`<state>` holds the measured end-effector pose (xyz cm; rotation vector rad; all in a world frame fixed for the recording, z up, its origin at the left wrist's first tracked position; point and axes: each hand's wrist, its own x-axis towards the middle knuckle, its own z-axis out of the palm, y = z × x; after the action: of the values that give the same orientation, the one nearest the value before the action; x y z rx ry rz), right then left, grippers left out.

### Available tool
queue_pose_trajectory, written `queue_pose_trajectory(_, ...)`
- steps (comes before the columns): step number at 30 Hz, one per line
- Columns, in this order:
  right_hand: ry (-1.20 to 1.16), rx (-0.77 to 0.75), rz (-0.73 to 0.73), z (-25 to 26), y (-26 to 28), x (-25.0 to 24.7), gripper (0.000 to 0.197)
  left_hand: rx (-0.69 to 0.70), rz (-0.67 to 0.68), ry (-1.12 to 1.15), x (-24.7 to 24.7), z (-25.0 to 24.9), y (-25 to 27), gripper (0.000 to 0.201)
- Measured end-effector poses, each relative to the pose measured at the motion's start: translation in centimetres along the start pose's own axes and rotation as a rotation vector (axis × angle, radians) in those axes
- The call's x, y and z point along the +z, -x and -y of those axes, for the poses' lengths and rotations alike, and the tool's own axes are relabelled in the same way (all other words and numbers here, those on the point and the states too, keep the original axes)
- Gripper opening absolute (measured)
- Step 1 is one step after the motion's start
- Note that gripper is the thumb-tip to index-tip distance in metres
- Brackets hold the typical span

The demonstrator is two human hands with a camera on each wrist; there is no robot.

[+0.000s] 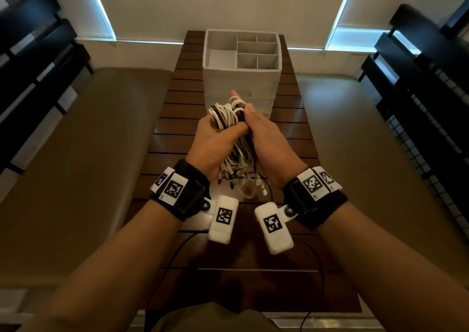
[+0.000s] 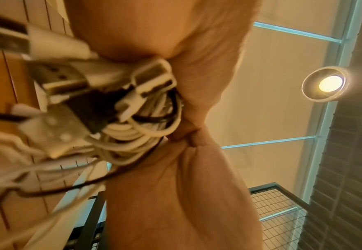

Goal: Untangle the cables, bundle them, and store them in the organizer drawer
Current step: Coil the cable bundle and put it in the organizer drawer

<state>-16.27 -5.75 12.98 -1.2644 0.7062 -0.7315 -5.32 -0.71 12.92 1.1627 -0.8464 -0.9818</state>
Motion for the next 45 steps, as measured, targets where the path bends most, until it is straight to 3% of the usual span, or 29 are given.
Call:
queue_pose_trajectory(2,0.308,-0.060,-0.045,1.0,-0.3,-0.7,0.049,-0.003,0.017,0.014,0.0,0.1,0.1,0.018)
queue_pose_trajectory(4,0.413,-0.068,-0.089,2.6,-0.6,-1.3,0.046,0.009,0.077,-0.032,-0.1,0.0,0.1,0.016)
queue_pose_trajectory(9,-0.010,0.004,-0.006,5.9,-1.5,-1.4,0.063,-0.025,0.224,-0.180,0.7,0.1,0.8,0.017)
queue_pose_trajectory(12,-0.071,0.075,0.119,6.2,-1.6,-0.9,0.079,-0.048,0.256,-0.176,0.9,0.0,1.0,0.025)
queue_pose_trajectory(16,-0.021,0.038,0.169,6.6,-1.1,-0.2,0.078,-0.023,0.254,-0.165,0.7,-0.6,0.7,0.046)
queue_pose_trajectory(19,0.021,-0.059,0.102,7.1,-1.0,0.5,0.074,0.064,0.223,-0.218,1.2,-1.0,0.6,0.043)
queue_pose_trajectory(22,0.062,-0.159,0.015,7.4,-0.9,1.3,0.070,0.106,0.189,-0.421,1.6,-0.9,-0.1,0.033)
queue_pose_trajectory(27,0.100,-0.241,-0.221,6.4,-1.6,2.3,0.064,0.078,0.059,-0.475,2.2,0.5,0.0,0.023)
queue_pose_trajectory(32,0.098,-0.308,-0.382,5.3,-2.7,1.9,0.048,0.086,0.074,-0.518,2.5,0.9,-0.6,0.038)
queue_pose_trajectory(35,0.140,-0.325,-0.409,4.5,-2.9,1.5,0.048,0.054,0.059,-0.521,2.7,1.6,-0.9,0.035)
queue_pose_trajectory(39,0.217,-0.346,-0.385,3.6,-2.1,0.4,0.044,0.010,0.128,-0.411,2.4,2.2,-0.9,0.023)
queue_pose_trajectory(41,0.273,-0.352,-0.344,3.8,-1.5,-0.9,0.037,-0.001,0.083,-0.278,1.8,1.7,-1.0,0.007)
queue_pose_trajectory(42,0.301,-0.310,-0.295,3.7,-1.1,-1.6,0.037,-0.008,0.039,-0.196,1.4,1.3,-1.1,0.012)
queue_pose_trajectory(45,0.345,-0.075,-0.047,1.7,0.4,-2.9,0.066,-0.022,0.024,-0.054,0.3,-0.3,-1.2,0.011)
